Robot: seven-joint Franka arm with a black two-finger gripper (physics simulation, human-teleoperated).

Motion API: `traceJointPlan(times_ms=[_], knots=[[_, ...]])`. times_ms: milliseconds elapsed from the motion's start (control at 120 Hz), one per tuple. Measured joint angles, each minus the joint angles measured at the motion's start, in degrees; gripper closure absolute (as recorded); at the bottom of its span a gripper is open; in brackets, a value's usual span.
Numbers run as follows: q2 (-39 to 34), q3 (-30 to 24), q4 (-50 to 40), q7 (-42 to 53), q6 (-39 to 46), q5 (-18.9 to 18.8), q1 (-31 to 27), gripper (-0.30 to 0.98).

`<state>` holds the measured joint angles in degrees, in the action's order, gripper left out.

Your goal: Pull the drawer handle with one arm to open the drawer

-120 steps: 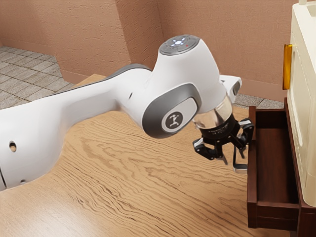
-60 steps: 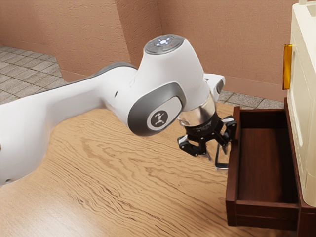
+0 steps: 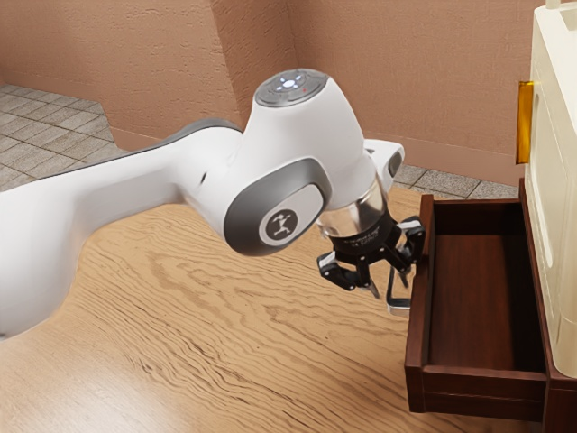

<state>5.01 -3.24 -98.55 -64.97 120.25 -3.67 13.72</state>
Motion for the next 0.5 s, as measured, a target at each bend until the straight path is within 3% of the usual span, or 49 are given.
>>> traceJointPlan(times_ms=[500], knots=[[-4.3,0.0,-5.3,0.2,1.2,-0.3,-1.5,0.50]])
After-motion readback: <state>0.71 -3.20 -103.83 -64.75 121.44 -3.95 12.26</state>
